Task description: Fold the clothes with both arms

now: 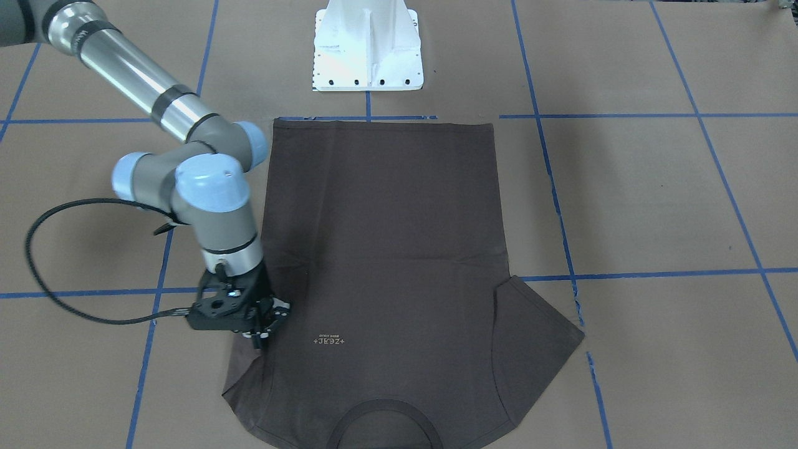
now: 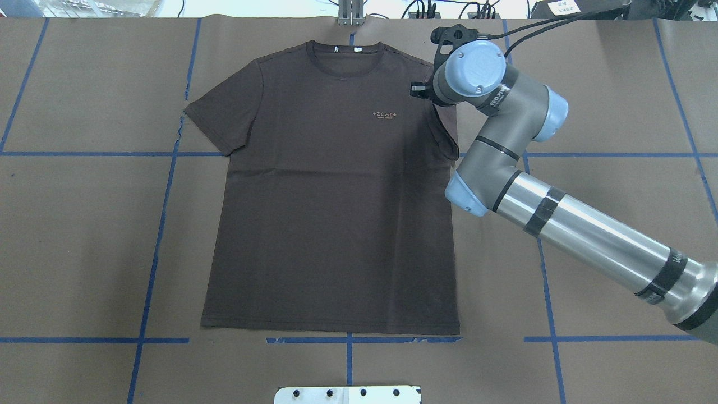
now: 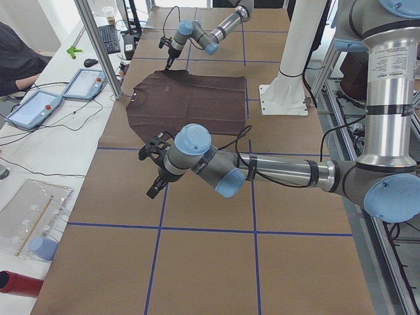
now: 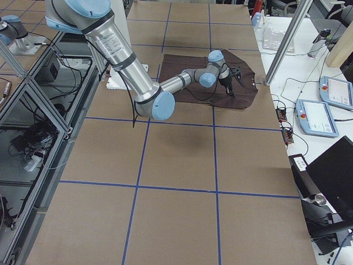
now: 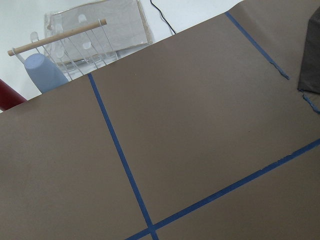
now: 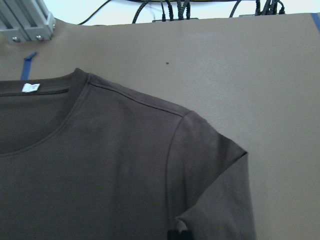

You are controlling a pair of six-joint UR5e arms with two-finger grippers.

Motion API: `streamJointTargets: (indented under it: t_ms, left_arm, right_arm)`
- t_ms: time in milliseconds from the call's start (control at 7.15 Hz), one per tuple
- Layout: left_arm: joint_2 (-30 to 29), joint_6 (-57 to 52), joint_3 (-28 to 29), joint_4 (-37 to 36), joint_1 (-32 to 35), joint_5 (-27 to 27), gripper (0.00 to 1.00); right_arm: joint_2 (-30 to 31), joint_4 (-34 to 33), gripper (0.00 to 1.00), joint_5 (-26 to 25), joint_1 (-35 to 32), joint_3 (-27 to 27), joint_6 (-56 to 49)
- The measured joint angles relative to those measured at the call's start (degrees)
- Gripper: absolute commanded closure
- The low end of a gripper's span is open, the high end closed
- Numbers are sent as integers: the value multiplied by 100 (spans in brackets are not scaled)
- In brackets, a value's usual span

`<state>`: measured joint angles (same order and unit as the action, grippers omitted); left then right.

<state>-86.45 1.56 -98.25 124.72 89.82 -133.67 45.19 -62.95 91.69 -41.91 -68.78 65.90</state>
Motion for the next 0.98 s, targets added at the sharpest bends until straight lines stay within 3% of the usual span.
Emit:
streamJointTargets:
  t_ms: [280,420,560,979]
  left_arm:
    - [4,2,-10,0,0,-1,0]
    - [5,2,-14,0,0,-1,0]
    - [5,2,-15,0,0,-1,0]
    - [-27,12,12,37,-8,12,0]
  right_arm:
    - [-336,-167,100,-208,189,206,143]
    - [-395,-178,24,-241,217,272,154]
    - [-416,-181,0,-256,233,298,151]
    - [-598,-347,0,-119,160,292,-44]
